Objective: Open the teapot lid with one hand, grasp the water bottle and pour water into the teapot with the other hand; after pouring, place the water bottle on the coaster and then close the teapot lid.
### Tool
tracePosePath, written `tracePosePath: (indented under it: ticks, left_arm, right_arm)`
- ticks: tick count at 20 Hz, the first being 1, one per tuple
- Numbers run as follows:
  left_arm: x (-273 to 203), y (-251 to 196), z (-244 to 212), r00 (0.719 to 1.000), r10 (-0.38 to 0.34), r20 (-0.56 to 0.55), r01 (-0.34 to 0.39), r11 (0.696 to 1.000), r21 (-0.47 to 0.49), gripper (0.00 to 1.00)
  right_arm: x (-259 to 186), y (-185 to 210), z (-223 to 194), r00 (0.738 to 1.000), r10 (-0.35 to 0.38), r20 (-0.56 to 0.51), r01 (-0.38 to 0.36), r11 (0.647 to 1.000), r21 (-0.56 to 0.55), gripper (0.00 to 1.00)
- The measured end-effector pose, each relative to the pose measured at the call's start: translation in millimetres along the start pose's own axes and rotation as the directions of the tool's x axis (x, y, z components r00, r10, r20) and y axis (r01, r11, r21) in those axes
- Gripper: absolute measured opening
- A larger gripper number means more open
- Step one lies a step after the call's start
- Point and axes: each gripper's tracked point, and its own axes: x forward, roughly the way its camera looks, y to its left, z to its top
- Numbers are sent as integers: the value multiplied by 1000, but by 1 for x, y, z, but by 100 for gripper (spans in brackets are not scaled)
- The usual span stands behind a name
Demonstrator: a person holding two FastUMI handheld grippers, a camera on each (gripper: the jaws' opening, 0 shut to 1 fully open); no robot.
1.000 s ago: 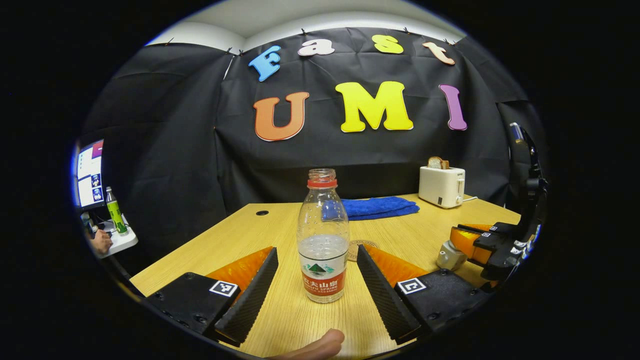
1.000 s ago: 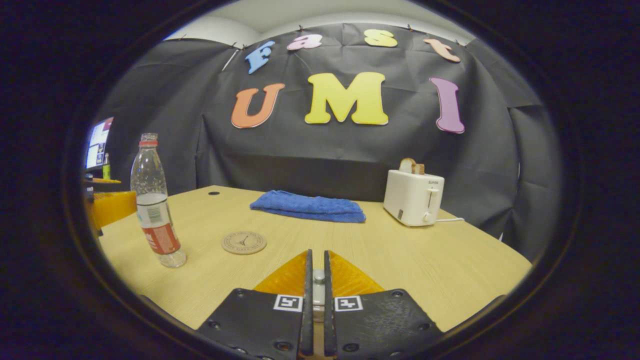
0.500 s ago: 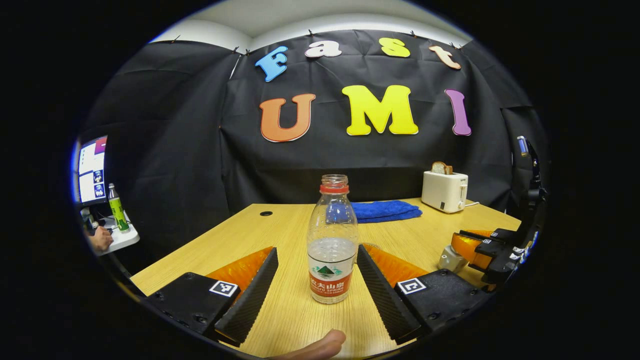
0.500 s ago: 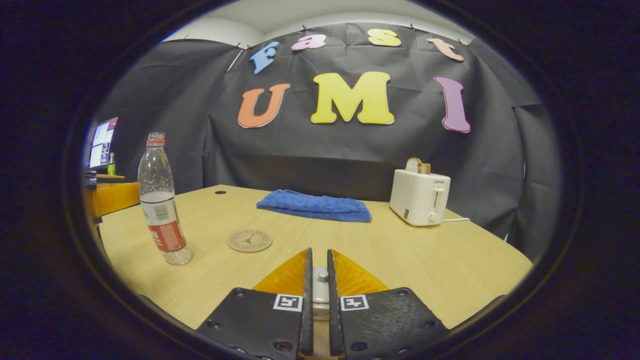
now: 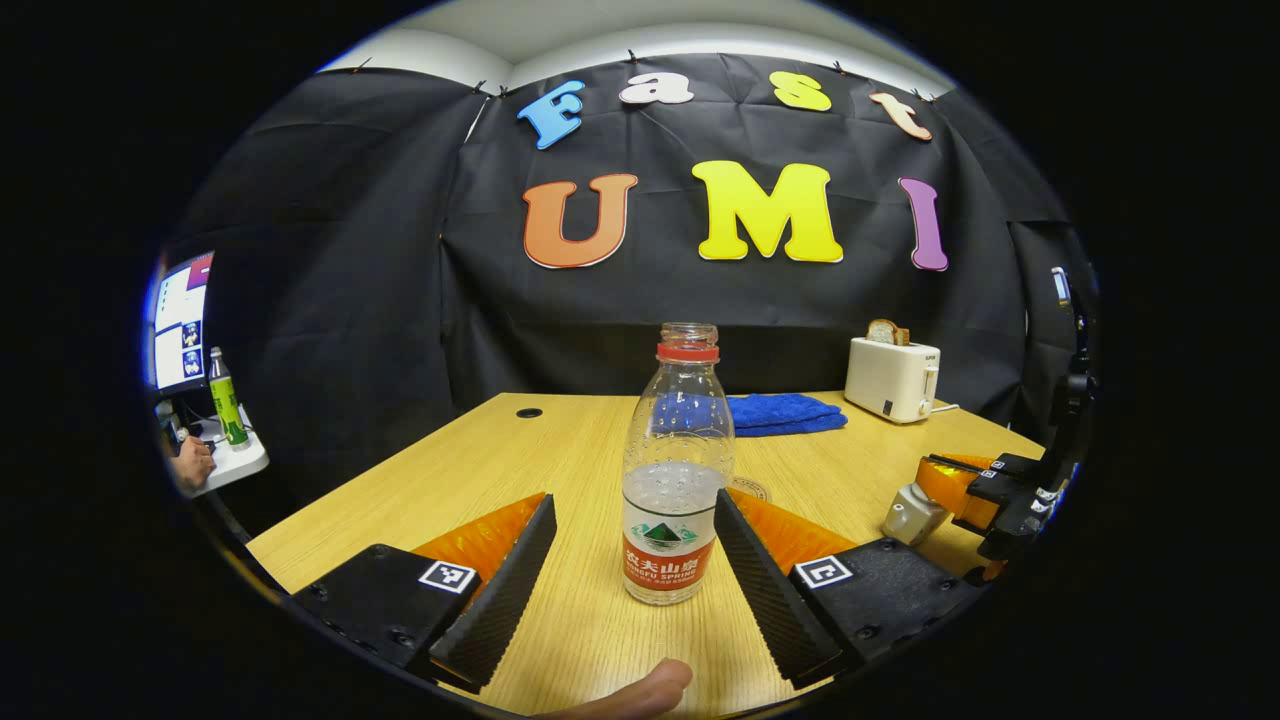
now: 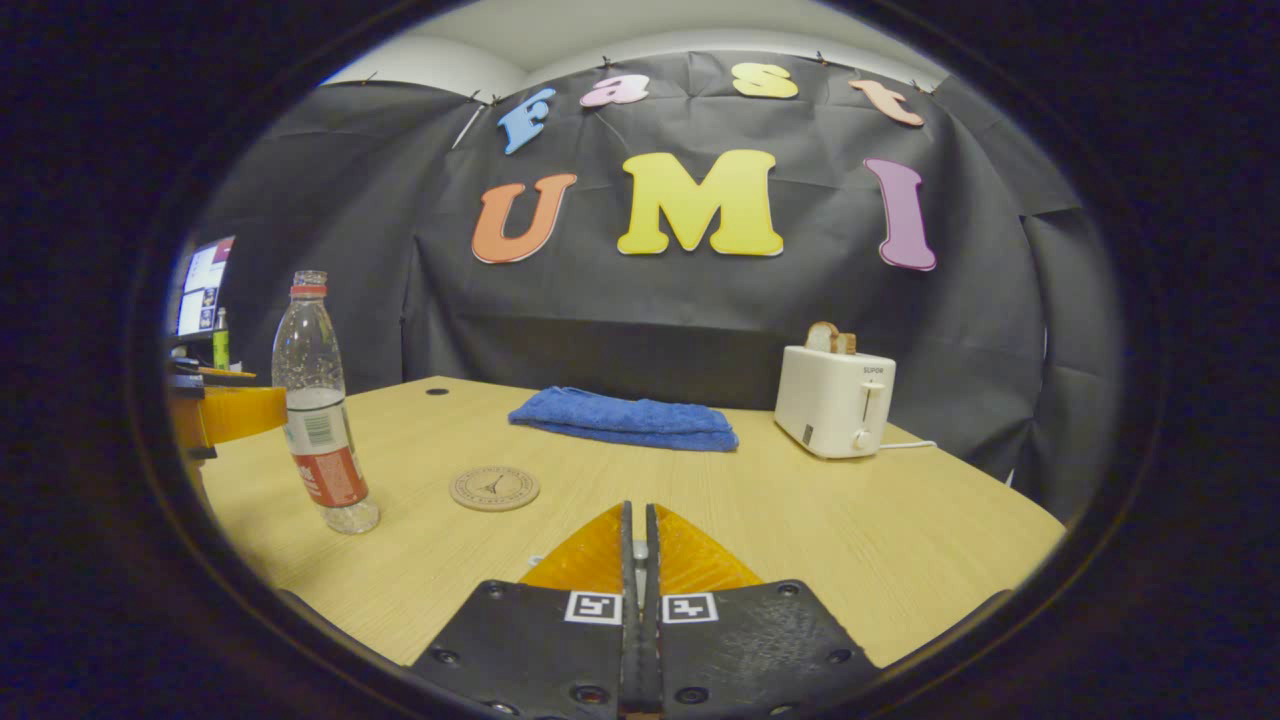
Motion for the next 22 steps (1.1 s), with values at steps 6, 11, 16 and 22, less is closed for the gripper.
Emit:
tracePosePath:
  ticks: [6, 11, 16, 22]
  left_arm:
    - [6, -5, -7, 999, -43, 3, 43, 999, 0, 100]
    - [16, -18, -6, 996, -84, 19, 84, 996, -5, 100]
    - [37, -27, -3, 993, -100, 61, 99, 995, 20, 100]
    - [53, -25, -5, 995, -74, 71, 75, 997, -7, 98]
  right_arm:
    - [-10, 0, 23, 998, -3, 61, 3, 1000, 0, 0]
    - [-20, -4, 42, 996, 1, 92, -1, 1000, 2, 0]
    - [-27, -15, 55, 994, -7, 111, 7, 1000, 4, 0]
    - [-30, -41, 58, 994, -37, 104, 35, 999, 22, 0]
